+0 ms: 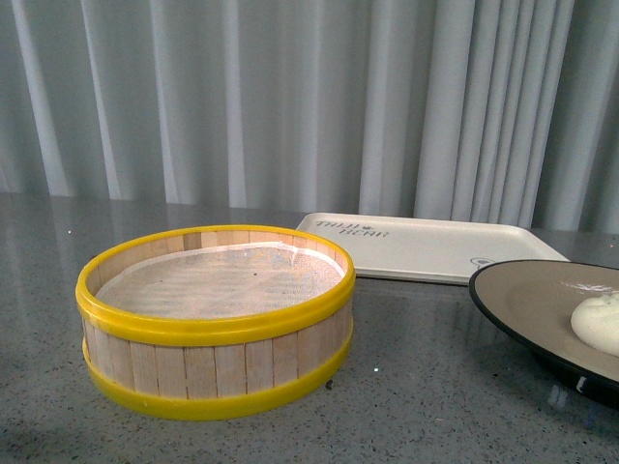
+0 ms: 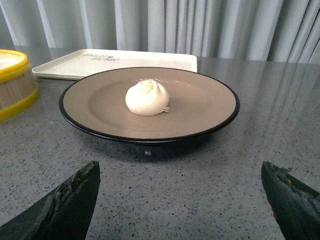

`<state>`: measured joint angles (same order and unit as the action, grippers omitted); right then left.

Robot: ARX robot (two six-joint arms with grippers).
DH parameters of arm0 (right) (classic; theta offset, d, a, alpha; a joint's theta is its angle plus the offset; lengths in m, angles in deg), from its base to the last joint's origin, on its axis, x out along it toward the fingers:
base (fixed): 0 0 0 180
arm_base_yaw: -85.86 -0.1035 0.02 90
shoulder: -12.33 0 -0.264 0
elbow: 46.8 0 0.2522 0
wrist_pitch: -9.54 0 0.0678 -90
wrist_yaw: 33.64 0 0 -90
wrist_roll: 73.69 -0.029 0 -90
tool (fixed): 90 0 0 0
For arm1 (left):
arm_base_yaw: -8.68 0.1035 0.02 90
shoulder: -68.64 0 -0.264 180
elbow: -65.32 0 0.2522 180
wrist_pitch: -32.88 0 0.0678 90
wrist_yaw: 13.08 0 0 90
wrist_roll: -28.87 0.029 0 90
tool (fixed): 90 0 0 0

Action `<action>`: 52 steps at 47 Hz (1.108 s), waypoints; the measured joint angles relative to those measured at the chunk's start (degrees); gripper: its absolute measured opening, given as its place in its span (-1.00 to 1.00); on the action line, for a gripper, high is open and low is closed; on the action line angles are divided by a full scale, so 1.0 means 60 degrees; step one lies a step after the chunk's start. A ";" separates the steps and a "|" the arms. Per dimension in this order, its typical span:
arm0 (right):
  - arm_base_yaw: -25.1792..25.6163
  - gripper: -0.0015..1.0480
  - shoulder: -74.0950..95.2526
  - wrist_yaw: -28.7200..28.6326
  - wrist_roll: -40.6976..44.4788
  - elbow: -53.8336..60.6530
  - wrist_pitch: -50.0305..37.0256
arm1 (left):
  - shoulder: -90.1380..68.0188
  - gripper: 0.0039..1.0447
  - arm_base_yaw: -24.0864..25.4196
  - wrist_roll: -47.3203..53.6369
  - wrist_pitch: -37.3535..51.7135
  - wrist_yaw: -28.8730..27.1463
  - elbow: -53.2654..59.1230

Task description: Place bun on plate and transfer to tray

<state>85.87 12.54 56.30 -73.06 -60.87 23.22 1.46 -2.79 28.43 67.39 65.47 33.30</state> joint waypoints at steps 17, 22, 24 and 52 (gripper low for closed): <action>0.0000 0.84 0.0000 0.0000 0.0000 0.0000 0.0000 | 0.2601 -0.93 0.0965 0.0000 -0.0703 0.0998 0.1880; 0.0000 0.84 0.0000 0.0000 -0.0004 0.0000 0.0000 | 0.3421 -0.93 0.1537 0.0004 -0.1202 0.1756 0.2215; 0.0000 0.84 0.0000 0.0000 -0.0004 0.0000 0.0000 | 0.3610 -0.93 0.1683 0.0004 -0.1326 0.1829 0.2280; 0.0000 0.84 0.0000 0.0000 0.0000 0.0000 0.0000 | 0.6572 -0.93 0.1891 0.0007 -0.3461 0.1883 0.2794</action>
<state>85.87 12.54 56.30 -73.06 -60.87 23.22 40.89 8.56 28.47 46.62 76.77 50.06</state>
